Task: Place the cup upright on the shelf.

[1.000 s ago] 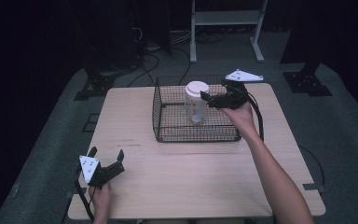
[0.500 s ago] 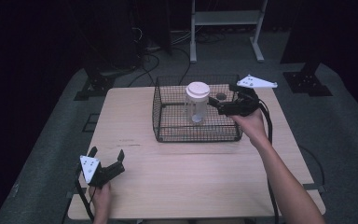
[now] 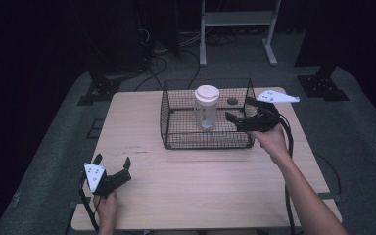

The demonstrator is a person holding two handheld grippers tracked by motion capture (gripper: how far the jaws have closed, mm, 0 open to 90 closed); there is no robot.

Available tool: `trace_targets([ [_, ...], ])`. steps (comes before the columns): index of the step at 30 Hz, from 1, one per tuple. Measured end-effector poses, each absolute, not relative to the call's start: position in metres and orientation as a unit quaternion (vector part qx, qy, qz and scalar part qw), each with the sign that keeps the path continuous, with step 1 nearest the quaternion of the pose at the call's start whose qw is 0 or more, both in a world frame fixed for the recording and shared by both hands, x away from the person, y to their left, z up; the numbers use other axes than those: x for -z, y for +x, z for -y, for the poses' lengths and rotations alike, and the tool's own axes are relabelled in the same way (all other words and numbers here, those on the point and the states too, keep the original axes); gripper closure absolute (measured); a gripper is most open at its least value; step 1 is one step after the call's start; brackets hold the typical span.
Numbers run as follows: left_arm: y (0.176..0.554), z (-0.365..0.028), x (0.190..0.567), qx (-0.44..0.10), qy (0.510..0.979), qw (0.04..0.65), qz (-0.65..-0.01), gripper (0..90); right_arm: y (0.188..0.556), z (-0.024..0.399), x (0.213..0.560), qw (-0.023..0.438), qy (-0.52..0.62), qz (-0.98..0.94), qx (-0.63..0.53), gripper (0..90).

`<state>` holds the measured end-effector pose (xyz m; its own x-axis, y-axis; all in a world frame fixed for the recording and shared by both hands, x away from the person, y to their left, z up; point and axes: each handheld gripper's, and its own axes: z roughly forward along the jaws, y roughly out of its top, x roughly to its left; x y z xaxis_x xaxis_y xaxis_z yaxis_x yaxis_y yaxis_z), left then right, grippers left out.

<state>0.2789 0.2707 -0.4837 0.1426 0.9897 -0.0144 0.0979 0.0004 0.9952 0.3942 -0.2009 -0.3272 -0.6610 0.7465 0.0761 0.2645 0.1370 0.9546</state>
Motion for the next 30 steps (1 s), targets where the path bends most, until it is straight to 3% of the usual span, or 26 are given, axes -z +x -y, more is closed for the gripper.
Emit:
trace_targets([
  [30,0.280,-0.270,0.484,-0.436,0.557,0.507,-0.493,0.0,0.364,0.234,0.359,0.202,0.360,-0.727,-0.548,0.0],
])
